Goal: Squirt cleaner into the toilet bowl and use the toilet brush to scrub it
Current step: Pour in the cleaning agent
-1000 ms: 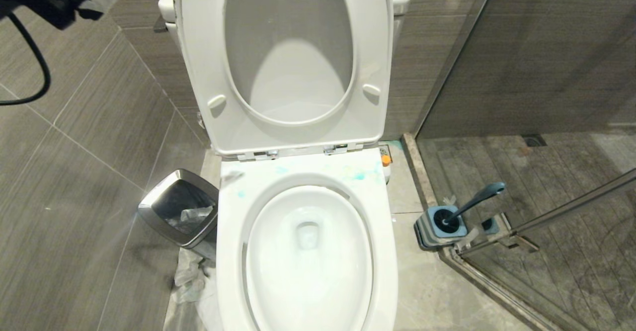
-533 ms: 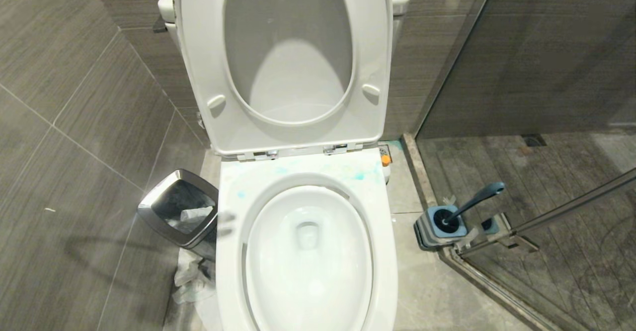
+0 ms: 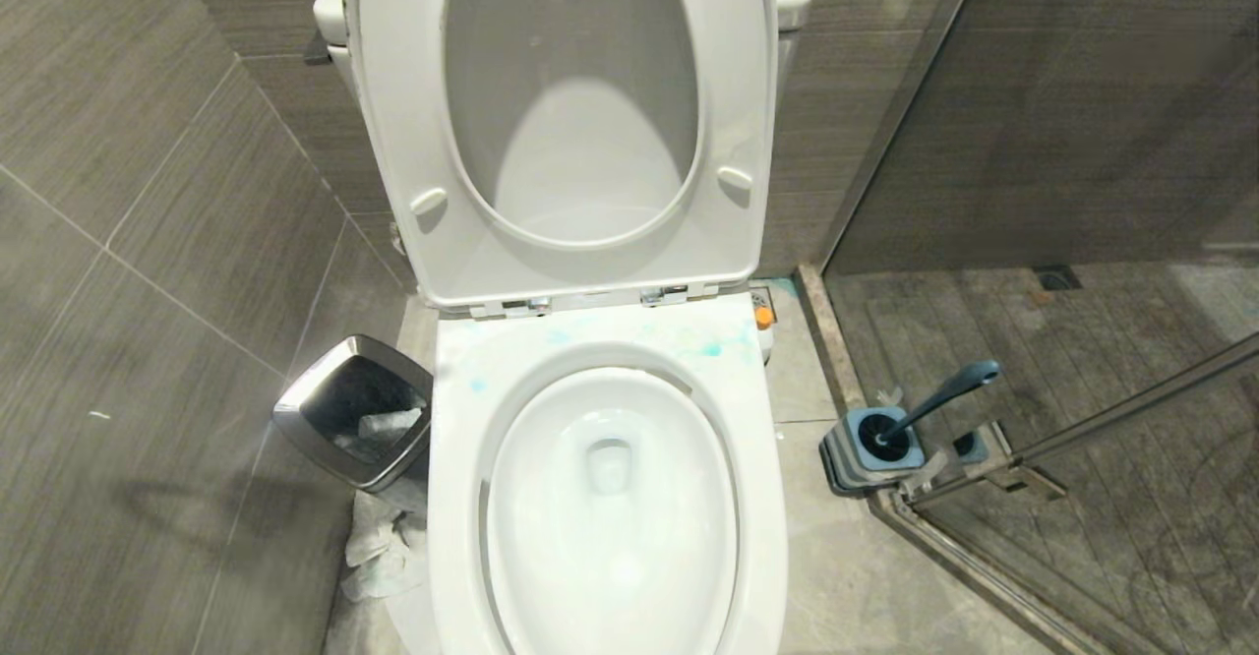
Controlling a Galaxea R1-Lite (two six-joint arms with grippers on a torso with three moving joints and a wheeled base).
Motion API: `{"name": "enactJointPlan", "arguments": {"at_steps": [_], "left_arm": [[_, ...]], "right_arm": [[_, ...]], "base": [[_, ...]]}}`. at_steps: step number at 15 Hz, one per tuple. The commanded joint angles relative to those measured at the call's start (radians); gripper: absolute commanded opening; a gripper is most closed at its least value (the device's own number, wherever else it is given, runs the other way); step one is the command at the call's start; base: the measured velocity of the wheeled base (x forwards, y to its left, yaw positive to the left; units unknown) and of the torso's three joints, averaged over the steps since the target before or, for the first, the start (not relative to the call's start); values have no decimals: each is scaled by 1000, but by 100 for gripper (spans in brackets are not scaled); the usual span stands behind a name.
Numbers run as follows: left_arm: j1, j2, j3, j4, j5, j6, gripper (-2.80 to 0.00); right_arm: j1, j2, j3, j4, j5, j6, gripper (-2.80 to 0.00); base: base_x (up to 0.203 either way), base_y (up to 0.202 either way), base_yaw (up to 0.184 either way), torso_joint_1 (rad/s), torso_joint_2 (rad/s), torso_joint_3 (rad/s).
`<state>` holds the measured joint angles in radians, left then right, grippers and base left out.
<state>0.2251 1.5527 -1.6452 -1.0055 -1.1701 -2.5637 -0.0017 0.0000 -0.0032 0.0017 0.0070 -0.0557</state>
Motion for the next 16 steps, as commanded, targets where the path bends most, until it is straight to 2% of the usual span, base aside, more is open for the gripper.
{"name": "enactJointPlan", "arguments": {"at_steps": [1, 3, 5, 6, 8, 9, 10, 11, 12, 13, 14, 16], "left_arm": [[20, 41, 170, 165, 90, 107, 0], [25, 39, 310, 227, 121, 440, 0], [17, 14, 334, 410, 134, 830, 0], [3, -6, 335, 520, 138, 1049, 0], [-41, -47, 311, 789, 177, 1565, 0], [-67, -63, 290, 920, 228, 1823, 0], [-93, -79, 267, 1042, 302, 2092, 0], [-113, -99, 245, 1136, 385, 2332, 0], [-133, -130, 217, 1217, 472, 2487, 0], [-160, -180, 178, 1274, 555, 2576, 0], [-183, -215, 152, 1298, 617, 2588, 0], [-199, -267, 128, 1308, 649, 2594, 0]], "right_arm": [[0, 2, 0, 0, 1, -1, -280], [0, 0, 0, 0, 1, -1, -280], [0, 2, 0, 0, 1, -1, -280], [0, 2, 0, 0, 1, -1, -280], [0, 2, 0, 0, 1, -1, -280], [0, 0, 0, 0, 1, -1, -280], [0, 1, 0, 0, 1, -1, -280], [0, 2, 0, 0, 1, -1, -280], [0, 2, 2, 0, 1, -1, -280], [0, 2, 0, 0, 1, -1, -280], [0, 2, 0, 0, 1, -1, -280], [0, 1, 0, 0, 1, -1, -280]], "base": [[0, 0, 0, 0, 0, 0], [0, 0, 0, 0, 0, 0], [0, 0, 0, 0, 0, 0], [0, 0, 0, 0, 0, 0], [0, 0, 0, 0, 0, 0], [0, 0, 0, 0, 0, 0], [0, 0, 0, 0, 0, 0], [0, 0, 0, 0, 0, 0], [0, 0, 0, 0, 0, 0], [0, 0, 0, 0, 0, 0], [0, 0, 0, 0, 0, 0], [0, 0, 0, 0, 0, 0]]}}
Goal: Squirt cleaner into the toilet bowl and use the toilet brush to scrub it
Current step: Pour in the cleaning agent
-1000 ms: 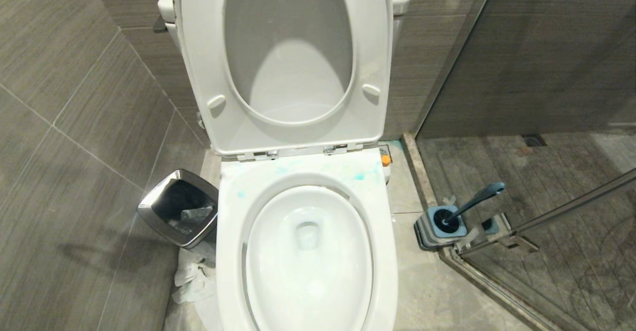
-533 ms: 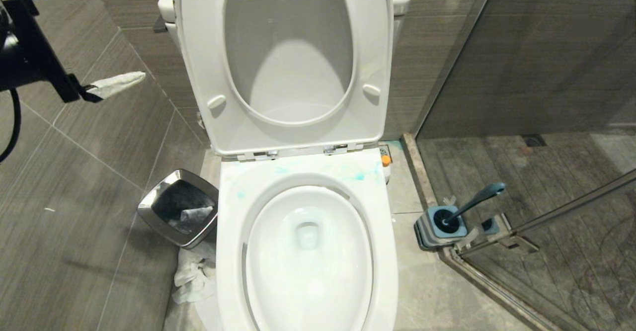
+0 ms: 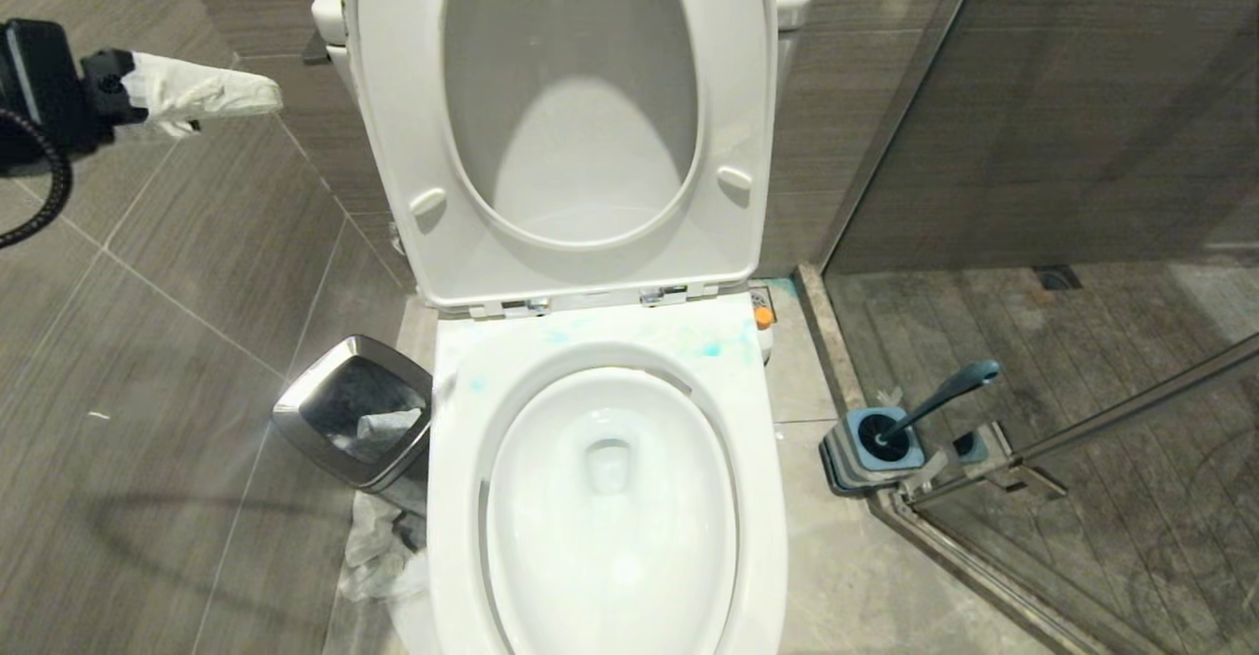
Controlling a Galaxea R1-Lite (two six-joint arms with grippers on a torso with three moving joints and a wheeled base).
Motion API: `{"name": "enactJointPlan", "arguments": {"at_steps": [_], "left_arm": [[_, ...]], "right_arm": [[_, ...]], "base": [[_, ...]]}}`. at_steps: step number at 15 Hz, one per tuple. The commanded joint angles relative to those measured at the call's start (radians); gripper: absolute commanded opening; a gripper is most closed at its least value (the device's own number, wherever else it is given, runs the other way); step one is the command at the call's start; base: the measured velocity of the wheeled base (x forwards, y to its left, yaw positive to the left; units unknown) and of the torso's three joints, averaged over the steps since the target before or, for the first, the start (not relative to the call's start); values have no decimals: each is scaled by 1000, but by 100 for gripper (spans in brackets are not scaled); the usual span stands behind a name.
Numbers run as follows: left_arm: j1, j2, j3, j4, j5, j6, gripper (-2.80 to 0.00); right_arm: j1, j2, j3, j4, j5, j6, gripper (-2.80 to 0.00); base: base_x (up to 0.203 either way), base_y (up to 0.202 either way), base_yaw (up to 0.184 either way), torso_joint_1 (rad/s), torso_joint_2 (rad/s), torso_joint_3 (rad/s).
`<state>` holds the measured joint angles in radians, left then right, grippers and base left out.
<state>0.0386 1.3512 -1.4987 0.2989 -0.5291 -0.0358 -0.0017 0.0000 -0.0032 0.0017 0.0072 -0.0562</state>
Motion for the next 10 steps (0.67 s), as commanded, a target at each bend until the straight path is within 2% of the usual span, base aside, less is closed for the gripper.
{"name": "enactJointPlan", "arguments": {"at_steps": [1, 4, 7, 10], "left_arm": [[-14, -81, -36, 2, 28, 66, 0], [-12, -133, -73, -8, 57, 56, 0], [-11, -210, -70, -66, 168, 56, 0], [-10, -291, -59, -73, 217, 59, 0]], "right_arm": [[0, 2, 0, 1, 0, -1, -280], [0, 2, 0, 0, 0, -1, -280], [0, 1, 0, 0, 0, -1, -280], [0, 0, 0, 0, 0, -1, -280]], "base": [[0, 0, 0, 0, 0, 0], [0, 0, 0, 0, 0, 0], [0, 0, 0, 0, 0, 0], [0, 0, 0, 0, 0, 0]]}}
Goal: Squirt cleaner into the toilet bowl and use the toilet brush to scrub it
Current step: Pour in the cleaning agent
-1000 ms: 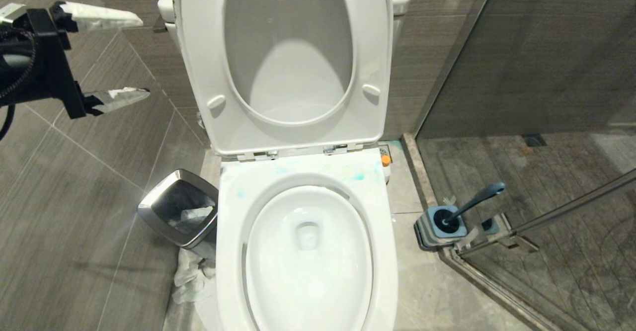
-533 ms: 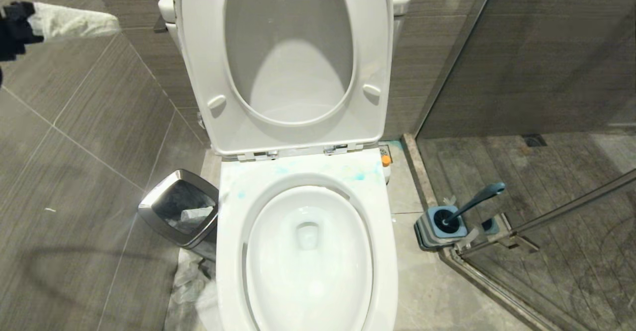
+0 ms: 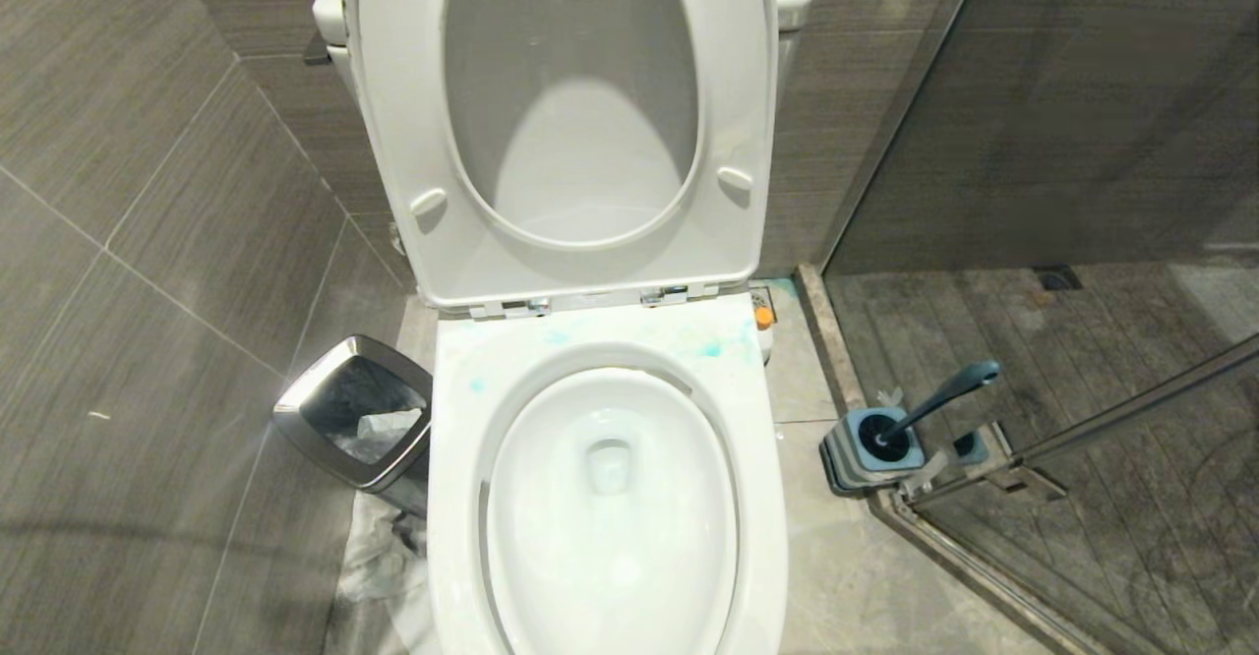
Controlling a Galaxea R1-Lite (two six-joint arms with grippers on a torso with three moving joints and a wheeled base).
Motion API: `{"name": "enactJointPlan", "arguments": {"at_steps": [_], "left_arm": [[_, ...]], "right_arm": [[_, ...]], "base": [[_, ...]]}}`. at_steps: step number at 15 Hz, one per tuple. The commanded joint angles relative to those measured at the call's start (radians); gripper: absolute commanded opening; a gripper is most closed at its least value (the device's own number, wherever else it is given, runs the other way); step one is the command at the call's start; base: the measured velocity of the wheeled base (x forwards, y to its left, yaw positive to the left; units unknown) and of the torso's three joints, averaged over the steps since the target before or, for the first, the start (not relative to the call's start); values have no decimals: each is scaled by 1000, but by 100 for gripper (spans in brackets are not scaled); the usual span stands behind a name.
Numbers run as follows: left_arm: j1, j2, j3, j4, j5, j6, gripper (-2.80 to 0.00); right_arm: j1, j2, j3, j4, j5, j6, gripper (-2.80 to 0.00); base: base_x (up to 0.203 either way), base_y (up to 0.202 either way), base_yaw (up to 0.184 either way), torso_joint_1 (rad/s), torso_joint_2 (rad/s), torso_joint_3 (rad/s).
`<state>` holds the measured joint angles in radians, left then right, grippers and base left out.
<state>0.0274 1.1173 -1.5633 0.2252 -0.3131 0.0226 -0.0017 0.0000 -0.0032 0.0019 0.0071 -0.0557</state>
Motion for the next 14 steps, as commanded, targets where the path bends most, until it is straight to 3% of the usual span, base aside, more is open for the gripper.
{"name": "enactJointPlan", "arguments": {"at_steps": [1, 5, 8, 9, 14], "left_arm": [[3, -84, 10, 4, 11, 2, 0], [12, -178, 40, 5, 61, 5, 0], [22, -213, 51, 9, 63, 14, 0], [22, -230, 72, 8, 63, 34, -280], [21, -292, 107, 11, 58, 43, -280]], "right_arm": [[0, 2, 0, 0, 1, -1, -280], [0, 2, 0, 0, 1, -1, -280], [0, 2, 1, 0, 1, -1, -280], [0, 2, 0, 0, 1, -1, -280], [0, 2, 0, 0, 1, -1, -280]], "base": [[0, 0, 0, 0, 0, 0], [0, 0, 0, 0, 0, 0], [0, 0, 0, 0, 0, 0], [0, 0, 0, 0, 0, 0], [0, 0, 0, 0, 0, 0]]}}
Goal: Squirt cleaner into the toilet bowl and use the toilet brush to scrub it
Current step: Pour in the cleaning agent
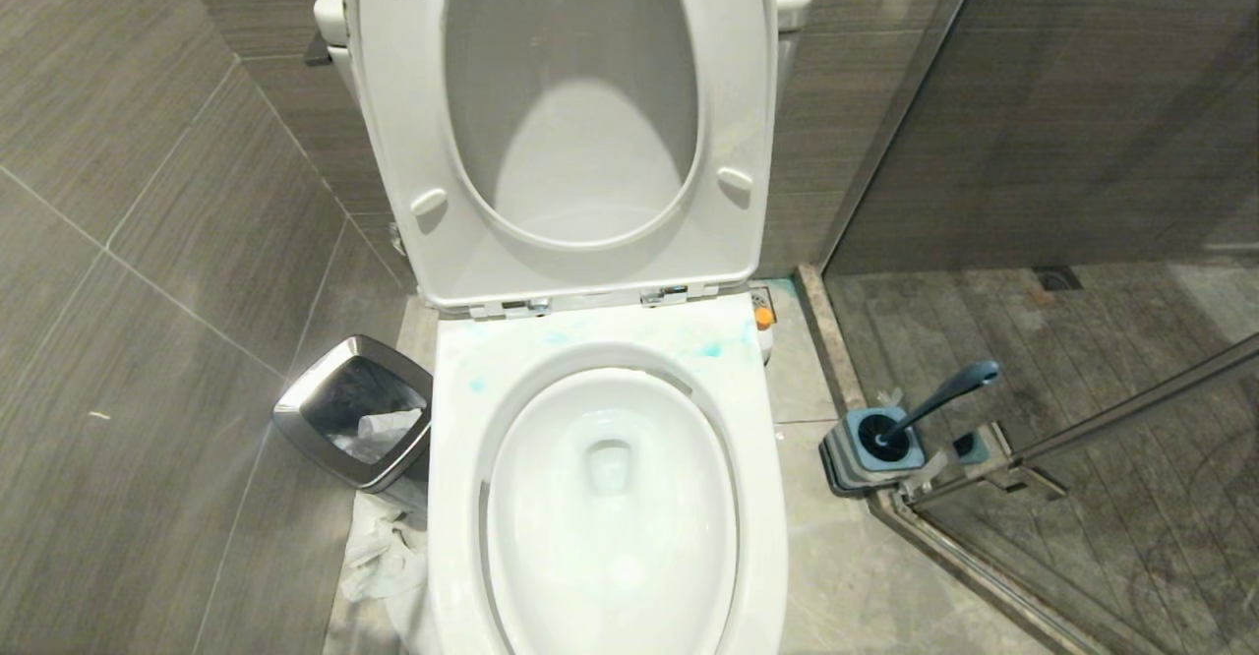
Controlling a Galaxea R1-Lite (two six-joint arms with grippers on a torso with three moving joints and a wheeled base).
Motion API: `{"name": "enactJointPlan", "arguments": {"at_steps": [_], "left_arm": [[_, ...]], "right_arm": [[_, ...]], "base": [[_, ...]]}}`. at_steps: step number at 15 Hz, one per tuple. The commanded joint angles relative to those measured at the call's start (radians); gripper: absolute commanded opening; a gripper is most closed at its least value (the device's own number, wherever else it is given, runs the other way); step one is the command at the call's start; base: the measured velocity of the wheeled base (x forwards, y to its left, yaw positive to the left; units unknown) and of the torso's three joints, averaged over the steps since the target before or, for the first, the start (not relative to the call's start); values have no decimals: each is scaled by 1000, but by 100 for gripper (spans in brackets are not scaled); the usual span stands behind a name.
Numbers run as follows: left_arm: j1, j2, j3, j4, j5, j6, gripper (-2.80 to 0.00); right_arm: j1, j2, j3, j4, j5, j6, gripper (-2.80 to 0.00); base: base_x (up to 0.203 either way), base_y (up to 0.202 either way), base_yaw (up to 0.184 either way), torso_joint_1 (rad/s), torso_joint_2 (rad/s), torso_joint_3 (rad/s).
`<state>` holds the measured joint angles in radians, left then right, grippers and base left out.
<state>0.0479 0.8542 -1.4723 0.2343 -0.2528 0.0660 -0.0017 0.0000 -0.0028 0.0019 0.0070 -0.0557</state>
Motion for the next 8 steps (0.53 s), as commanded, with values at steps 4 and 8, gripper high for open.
{"name": "enactJointPlan", "arguments": {"at_steps": [4, 8], "left_arm": [[18, -186, 135, 3, 0, 0, -280], [37, -435, 359, 17, 1, -1, -280]], "right_arm": [[0, 0, 0, 0, 1, -1, -280], [0, 2, 0, 1, 1, -1, -280]], "base": [[0, 0, 0, 0, 0, 0], [0, 0, 0, 0, 0, 0]]}}
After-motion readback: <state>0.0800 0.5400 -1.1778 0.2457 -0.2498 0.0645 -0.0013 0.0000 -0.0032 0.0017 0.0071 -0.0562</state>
